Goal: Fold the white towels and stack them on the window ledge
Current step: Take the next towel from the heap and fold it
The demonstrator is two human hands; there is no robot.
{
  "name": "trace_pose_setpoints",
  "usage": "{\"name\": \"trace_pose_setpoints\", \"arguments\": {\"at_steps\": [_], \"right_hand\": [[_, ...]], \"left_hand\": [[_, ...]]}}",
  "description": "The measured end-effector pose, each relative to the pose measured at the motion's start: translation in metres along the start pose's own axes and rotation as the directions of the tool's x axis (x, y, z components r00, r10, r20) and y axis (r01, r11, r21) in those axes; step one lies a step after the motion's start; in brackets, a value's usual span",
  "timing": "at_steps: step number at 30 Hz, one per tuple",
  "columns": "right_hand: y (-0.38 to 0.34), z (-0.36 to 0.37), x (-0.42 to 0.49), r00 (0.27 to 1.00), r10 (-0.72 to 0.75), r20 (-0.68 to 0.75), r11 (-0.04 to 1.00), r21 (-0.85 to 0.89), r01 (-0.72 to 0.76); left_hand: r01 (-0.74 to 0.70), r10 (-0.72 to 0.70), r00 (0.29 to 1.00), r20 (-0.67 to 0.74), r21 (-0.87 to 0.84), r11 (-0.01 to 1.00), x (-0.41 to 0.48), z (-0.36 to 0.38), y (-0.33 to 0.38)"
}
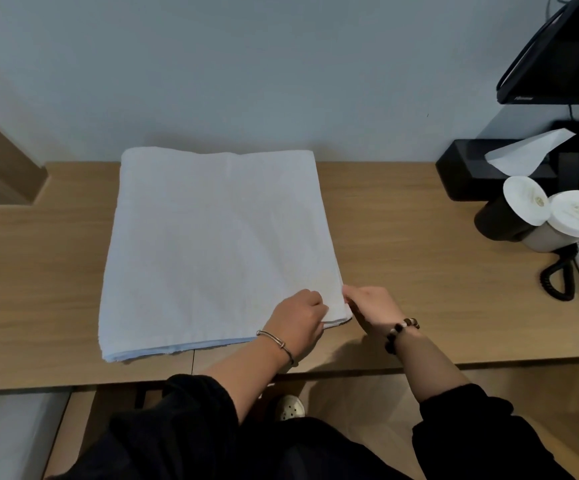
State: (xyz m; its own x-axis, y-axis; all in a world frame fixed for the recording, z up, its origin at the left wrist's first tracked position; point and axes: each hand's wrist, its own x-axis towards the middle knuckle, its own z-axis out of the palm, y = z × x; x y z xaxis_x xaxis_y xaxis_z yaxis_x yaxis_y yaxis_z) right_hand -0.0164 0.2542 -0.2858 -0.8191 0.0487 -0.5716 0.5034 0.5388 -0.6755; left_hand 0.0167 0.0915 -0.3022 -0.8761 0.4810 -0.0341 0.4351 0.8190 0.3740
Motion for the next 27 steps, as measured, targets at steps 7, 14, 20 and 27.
{"name": "trace_pose_setpoints", "arguments": {"at_steps": [7, 14, 20, 27], "right_hand": [[-0.021, -0.003, -0.004, 0.989, 0.033, 0.145, 0.972, -0.233, 0.001], [-0.025, 0.002, -0.010, 0.993, -0.087, 0.085, 0.946, -0.304, 0.109], [-0.016, 0.008, -0.011, 0.997, -0.056, 0.061, 0.976, -0.207, 0.068], [-0.007, 0.009, -0.003, 0.999, -0.042, 0.003, 0.995, -0.090, 0.042]], "left_hand": [[-0.345, 0.345, 0.939, 0.019, 0.099, 0.933, -0.011, -0.012, -0.037], [-0.007, -0.061, 0.974, 0.217, 0.299, 0.954, -0.021, -0.017, -0.048], [0.092, -0.165, 0.963, 0.211, 0.321, 0.943, -0.024, -0.022, -0.050], [-0.181, 0.154, 0.983, 0.100, 0.388, 0.904, -0.048, -0.020, -0.074]]}}
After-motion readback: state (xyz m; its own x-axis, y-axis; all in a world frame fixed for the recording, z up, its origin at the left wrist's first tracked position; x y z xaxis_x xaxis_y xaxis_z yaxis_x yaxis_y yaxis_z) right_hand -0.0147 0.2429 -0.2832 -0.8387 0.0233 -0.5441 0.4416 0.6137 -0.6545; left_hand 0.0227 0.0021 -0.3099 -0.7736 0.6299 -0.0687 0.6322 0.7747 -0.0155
